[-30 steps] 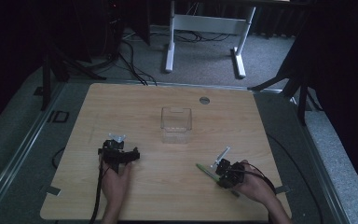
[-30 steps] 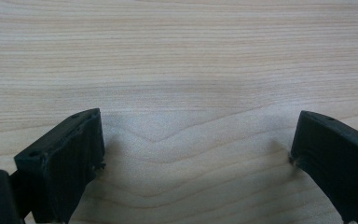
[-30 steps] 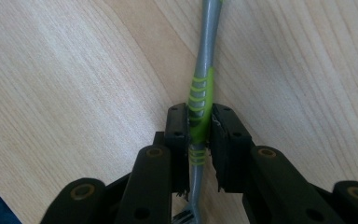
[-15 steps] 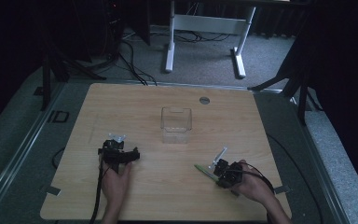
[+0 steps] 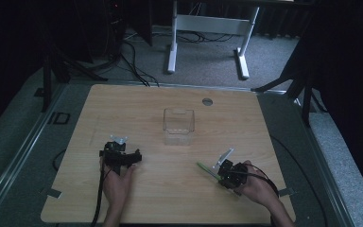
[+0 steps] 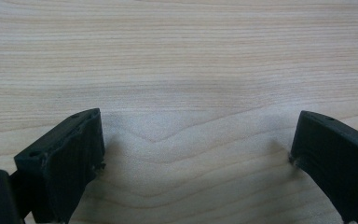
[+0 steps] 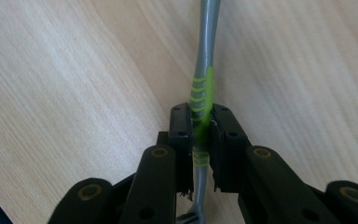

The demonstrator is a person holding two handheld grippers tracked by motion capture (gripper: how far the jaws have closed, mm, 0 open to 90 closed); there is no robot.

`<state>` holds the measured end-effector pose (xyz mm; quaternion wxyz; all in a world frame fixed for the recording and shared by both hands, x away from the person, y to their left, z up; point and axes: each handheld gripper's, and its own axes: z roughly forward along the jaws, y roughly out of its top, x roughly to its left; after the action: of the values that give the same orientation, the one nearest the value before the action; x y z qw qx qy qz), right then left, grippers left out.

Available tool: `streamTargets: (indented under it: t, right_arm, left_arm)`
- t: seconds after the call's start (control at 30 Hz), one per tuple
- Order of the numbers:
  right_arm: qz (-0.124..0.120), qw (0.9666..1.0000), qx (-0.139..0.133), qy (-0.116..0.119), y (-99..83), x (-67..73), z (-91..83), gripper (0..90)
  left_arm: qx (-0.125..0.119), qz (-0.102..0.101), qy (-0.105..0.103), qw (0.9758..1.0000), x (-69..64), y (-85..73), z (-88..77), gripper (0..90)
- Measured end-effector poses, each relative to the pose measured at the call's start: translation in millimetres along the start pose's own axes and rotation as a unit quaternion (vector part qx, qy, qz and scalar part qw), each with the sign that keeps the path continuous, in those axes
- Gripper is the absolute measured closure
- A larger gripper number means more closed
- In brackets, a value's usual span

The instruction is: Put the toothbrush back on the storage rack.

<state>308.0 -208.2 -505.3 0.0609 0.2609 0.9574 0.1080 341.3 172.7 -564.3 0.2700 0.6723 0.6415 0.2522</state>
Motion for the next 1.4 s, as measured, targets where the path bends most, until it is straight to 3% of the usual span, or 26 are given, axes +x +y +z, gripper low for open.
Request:
streamTargets:
  t: [0.33,0.43,0.63,0.73,1.07,1.2,1.27,1.3,1.4]
  right_arm:
    - [0.008,0.9998,-0.015,-0.002,1.1,-4.0,-6.9,80.2]
    - [0.009,0.9998,-0.019,-0.003,1.7,-4.5,-8.7,80.2]
    - [0.010,0.9997,-0.024,-0.004,3.1,-5.2,-9.9,80.2]
    - [0.009,0.9996,-0.027,-0.005,4.1,-5.7,-11.7,80.2]
    - [0.013,0.9993,-0.034,-0.007,6.5,-8.1,-15.8,80.2]
    - [0.011,0.9993,-0.035,-0.007,8.3,-7.9,-17.2,80.2]
    - [0.011,0.9992,-0.037,-0.007,8.7,-7.8,-17.4,80.2]
    - [0.008,0.9993,-0.037,-0.007,10.5,-7.6,-17.5,80.2]
    - [0.003,0.9992,-0.039,-0.007,13.0,-7.5,-17.6,80.2]
  left_arm:
    - [-0.001,-0.001,0.001,1.0000,0.0,0.0,0.1,3.1]
    - [-0.015,0.000,0.000,0.9999,0.9,-1.5,-2.6,16.6]
    - [-0.020,-0.001,0.001,0.9998,2.1,-2.6,-4.3,18.0]
    - [-0.025,-0.001,0.000,0.9997,5.3,-3.4,-6.5,29.4]
    - [-0.002,0.007,-0.009,0.9999,16.6,0.4,-11.7,48.1]
    - [0.004,0.010,-0.038,0.9992,17.6,1.7,-14.6,49.8]
    - [0.004,0.010,-0.038,0.9992,17.6,1.7,-14.6,50.1]
    - [-0.004,0.023,-0.048,0.9986,15.0,1.4,-19.9,50.9]
    - [-0.008,0.027,-0.061,0.9977,14.5,2.4,-23.1,52.7]
